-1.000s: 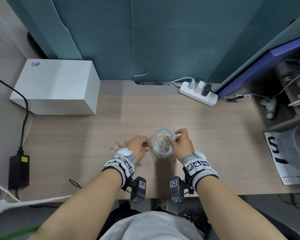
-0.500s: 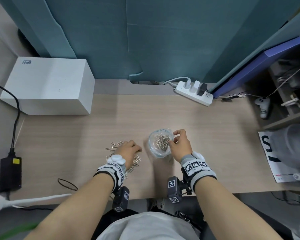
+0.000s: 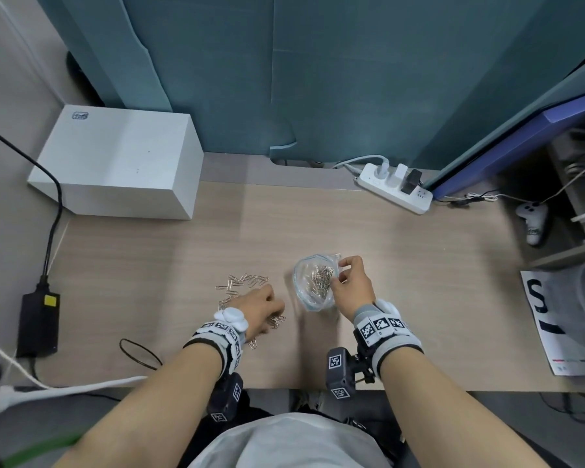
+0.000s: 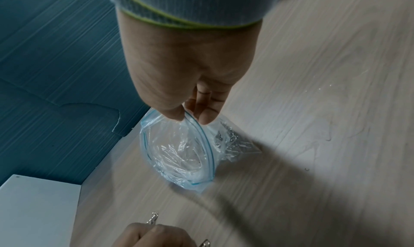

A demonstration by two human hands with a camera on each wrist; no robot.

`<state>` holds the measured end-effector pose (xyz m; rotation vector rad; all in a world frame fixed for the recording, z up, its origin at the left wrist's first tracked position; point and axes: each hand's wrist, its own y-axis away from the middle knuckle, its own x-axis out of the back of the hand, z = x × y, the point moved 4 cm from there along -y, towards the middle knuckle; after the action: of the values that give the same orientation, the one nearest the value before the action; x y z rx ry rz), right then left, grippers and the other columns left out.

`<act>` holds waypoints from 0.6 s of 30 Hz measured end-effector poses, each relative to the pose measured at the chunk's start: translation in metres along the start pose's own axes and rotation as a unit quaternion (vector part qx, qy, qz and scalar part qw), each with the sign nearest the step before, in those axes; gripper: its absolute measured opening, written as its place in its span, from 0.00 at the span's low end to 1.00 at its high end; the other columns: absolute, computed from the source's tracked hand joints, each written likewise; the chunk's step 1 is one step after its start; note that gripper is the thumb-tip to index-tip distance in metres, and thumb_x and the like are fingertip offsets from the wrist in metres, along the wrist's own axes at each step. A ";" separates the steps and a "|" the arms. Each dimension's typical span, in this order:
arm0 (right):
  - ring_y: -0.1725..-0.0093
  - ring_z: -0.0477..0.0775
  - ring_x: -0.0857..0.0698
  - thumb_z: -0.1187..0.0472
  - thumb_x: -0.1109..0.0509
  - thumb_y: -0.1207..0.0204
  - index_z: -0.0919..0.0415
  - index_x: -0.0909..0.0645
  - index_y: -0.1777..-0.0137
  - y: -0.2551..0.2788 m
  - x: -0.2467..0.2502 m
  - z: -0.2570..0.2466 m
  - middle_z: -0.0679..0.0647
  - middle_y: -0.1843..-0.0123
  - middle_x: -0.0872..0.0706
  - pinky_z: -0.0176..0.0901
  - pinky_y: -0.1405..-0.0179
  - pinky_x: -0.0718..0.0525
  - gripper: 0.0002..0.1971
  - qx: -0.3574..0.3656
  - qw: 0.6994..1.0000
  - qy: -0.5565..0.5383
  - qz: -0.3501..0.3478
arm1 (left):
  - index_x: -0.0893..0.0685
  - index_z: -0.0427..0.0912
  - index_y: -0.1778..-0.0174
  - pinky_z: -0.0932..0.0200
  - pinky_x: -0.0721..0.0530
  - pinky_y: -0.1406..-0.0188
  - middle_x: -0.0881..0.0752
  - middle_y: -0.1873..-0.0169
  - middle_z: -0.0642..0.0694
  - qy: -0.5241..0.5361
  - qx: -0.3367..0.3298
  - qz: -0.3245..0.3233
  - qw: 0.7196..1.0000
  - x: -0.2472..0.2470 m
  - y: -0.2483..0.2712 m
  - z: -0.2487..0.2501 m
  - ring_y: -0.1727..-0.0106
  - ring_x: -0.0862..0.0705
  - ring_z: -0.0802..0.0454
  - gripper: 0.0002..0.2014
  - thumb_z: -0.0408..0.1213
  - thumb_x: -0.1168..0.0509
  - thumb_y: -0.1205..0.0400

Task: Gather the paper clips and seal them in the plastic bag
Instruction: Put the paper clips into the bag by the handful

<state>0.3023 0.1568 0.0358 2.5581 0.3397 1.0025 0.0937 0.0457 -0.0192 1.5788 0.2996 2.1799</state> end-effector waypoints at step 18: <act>0.59 0.57 0.14 0.66 0.32 0.21 0.49 0.28 0.40 0.002 -0.005 0.006 0.52 0.58 0.14 0.47 0.59 0.20 0.15 -0.011 1.000 0.000 -0.001 | 0.18 0.48 0.49 0.54 0.19 0.51 0.18 0.54 0.50 0.244 0.050 0.139 0.958 0.043 -0.037 0.037 0.54 0.18 0.49 0.07 0.37 0.28 0.19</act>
<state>0.3027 0.1523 0.0297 2.5371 0.3286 1.0015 0.1254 0.0955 0.0142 1.1627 0.3545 2.8061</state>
